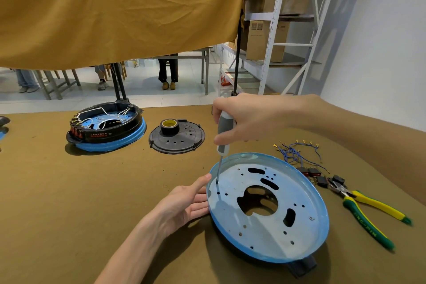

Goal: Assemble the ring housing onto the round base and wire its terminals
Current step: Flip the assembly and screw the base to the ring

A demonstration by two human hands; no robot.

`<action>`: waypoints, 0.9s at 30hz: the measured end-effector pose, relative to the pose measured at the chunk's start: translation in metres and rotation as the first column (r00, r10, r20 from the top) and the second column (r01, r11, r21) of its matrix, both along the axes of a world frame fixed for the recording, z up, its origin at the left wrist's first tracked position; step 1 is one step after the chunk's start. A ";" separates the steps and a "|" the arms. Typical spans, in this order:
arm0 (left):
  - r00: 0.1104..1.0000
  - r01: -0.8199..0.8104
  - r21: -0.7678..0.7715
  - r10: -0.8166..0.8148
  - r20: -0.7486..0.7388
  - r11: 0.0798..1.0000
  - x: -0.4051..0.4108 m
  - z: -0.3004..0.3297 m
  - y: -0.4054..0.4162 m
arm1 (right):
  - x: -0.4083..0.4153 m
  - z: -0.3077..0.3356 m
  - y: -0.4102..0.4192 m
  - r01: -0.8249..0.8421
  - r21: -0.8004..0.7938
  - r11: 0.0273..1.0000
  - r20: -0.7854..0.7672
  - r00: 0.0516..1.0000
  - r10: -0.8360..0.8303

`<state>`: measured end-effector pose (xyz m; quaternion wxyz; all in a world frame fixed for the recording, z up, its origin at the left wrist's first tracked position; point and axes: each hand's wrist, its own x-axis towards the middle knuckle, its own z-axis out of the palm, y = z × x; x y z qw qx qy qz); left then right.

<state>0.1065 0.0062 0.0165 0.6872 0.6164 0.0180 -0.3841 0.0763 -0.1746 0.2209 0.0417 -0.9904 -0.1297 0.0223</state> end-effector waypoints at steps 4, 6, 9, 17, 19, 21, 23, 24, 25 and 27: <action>1.000 0.001 0.002 -0.001 0.006 1.000 -0.001 0.001 0.000 | 0.003 0.000 0.002 0.013 -0.021 1.000 -0.030 0.999 -0.013; 1.000 0.001 0.000 -0.001 0.004 1.000 -0.001 0.002 0.000 | 0.005 0.001 0.003 0.033 -0.023 0.999 -0.031 0.999 -0.034; 1.000 0.008 0.002 -0.008 0.004 1.000 0.000 0.001 0.000 | 0.004 0.006 0.001 0.036 0.008 0.999 -0.109 0.993 -0.035; 1.000 0.005 0.006 -0.005 0.021 1.000 0.001 0.000 -0.001 | 0.006 0.008 0.005 0.035 -0.007 0.999 -0.151 0.988 -0.036; 1.000 0.006 0.007 -0.006 0.030 1.000 0.001 0.000 -0.001 | 0.006 0.007 0.007 0.033 -0.005 0.999 -0.127 0.991 -0.033; 0.999 0.004 0.006 -0.004 0.037 1.000 0.000 0.001 -0.001 | 0.006 0.005 0.010 0.036 -0.033 0.999 -0.100 0.994 -0.039; 0.999 -0.005 0.005 0.005 0.046 1.000 -0.001 0.001 -0.001 | 0.004 0.004 0.011 0.014 -0.027 1.000 -0.103 0.995 -0.017; 0.999 -0.011 0.007 0.010 0.052 1.000 -0.001 0.001 -0.001 | 0.002 0.004 0.010 0.003 -0.007 1.000 -0.108 0.994 -0.004; 0.998 -0.015 0.007 0.014 0.059 1.000 -0.001 0.002 -0.002 | 0.001 0.003 0.009 -0.004 0.011 1.000 -0.103 0.995 0.005; 0.997 -0.020 0.005 0.019 0.074 1.000 -0.003 0.003 -0.003 | -0.001 0.002 0.007 0.005 0.027 1.000 -0.072 0.997 -0.003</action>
